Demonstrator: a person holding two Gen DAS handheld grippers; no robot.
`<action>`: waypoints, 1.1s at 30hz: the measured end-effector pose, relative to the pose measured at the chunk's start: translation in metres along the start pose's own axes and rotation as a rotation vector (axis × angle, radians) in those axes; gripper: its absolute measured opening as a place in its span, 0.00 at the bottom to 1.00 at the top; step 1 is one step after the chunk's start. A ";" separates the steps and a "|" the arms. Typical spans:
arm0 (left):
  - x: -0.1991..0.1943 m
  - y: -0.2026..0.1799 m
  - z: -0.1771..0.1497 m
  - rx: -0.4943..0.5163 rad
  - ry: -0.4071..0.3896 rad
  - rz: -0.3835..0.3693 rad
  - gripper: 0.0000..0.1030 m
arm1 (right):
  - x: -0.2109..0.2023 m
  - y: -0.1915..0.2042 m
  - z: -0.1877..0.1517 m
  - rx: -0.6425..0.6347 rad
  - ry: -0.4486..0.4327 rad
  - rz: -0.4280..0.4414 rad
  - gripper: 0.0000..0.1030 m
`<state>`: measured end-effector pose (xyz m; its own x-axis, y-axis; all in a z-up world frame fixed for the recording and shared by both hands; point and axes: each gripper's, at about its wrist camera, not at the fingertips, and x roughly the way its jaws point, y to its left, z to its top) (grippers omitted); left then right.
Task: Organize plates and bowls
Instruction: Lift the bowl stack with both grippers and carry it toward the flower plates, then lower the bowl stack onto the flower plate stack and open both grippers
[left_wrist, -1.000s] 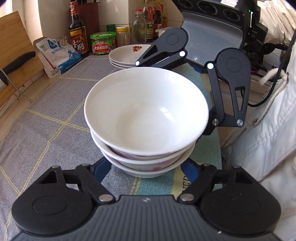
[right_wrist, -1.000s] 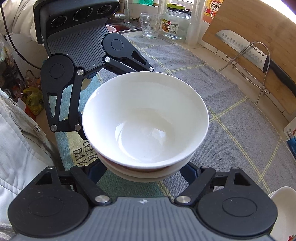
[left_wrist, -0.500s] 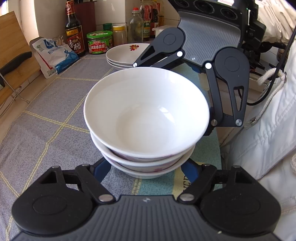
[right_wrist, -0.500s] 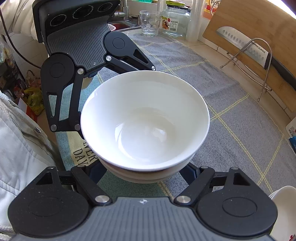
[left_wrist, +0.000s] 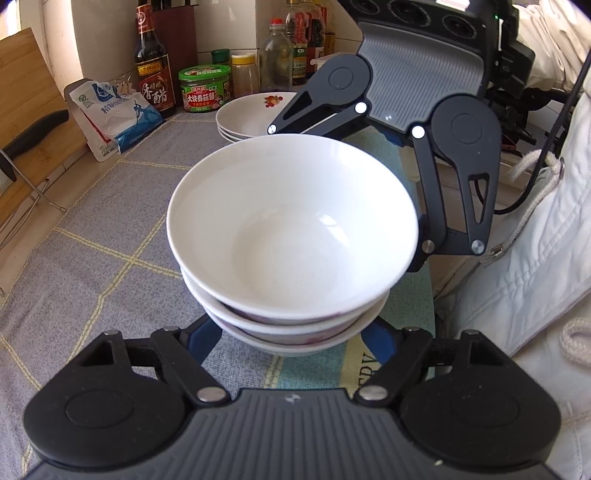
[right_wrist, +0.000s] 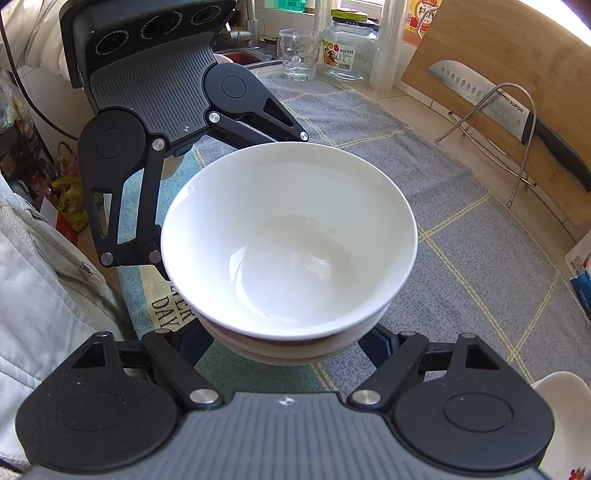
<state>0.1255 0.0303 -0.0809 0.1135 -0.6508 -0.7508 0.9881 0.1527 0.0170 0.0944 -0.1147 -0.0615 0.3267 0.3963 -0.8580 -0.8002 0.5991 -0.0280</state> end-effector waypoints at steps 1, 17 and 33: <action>0.000 -0.001 0.003 0.000 -0.001 0.004 0.79 | -0.004 -0.002 -0.001 -0.001 -0.003 0.001 0.85; 0.043 0.000 0.089 0.046 -0.058 0.030 0.79 | -0.073 -0.061 -0.039 -0.023 -0.023 -0.077 0.85; 0.129 0.012 0.180 0.135 -0.087 -0.020 0.79 | -0.114 -0.141 -0.114 0.079 -0.002 -0.180 0.85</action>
<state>0.1706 -0.1862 -0.0588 0.0967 -0.7157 -0.6917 0.9945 0.0416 0.0960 0.1124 -0.3235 -0.0177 0.4621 0.2789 -0.8418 -0.6866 0.7133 -0.1405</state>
